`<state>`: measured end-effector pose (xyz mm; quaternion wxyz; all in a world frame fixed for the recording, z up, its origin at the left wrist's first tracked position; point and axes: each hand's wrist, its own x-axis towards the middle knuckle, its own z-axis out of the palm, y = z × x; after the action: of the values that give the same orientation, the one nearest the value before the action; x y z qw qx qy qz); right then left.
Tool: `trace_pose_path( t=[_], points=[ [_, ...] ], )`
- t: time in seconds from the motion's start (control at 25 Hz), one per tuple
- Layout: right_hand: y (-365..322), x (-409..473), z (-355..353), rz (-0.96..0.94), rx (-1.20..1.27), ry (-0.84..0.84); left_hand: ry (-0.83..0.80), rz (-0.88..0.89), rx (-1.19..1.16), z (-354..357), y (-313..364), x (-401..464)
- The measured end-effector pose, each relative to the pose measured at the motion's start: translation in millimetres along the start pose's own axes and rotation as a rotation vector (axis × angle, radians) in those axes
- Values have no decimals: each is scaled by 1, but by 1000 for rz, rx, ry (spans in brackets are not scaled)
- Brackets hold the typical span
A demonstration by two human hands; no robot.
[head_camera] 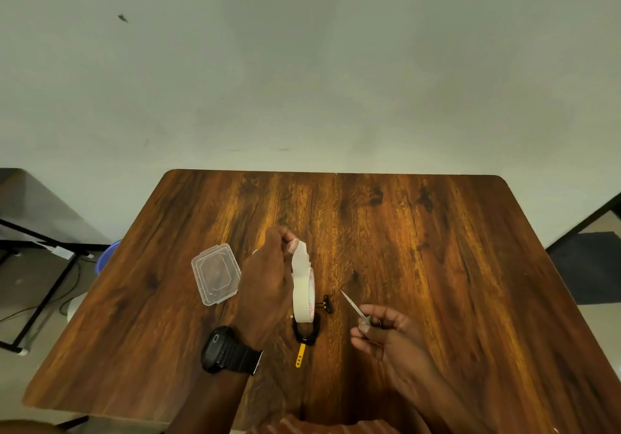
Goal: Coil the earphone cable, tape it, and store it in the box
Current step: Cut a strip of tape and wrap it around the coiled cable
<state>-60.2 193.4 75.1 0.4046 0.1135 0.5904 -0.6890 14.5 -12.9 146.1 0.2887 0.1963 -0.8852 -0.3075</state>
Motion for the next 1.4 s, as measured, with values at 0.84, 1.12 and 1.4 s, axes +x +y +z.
trace_pose_path(
  t=[0.84, 1.12, 1.4],
  points=[
    [-48, -51, 37, -342, 1, -94, 68, 60, 16, -29, 20, 9],
    [-72, -71, 54, -47, 434, -390, 89, 78, 83, -54, 46, 15],
    [-67, -86, 66, -334, 238, -176, 51, 98, 120, -71, 61, 16]
  ],
)
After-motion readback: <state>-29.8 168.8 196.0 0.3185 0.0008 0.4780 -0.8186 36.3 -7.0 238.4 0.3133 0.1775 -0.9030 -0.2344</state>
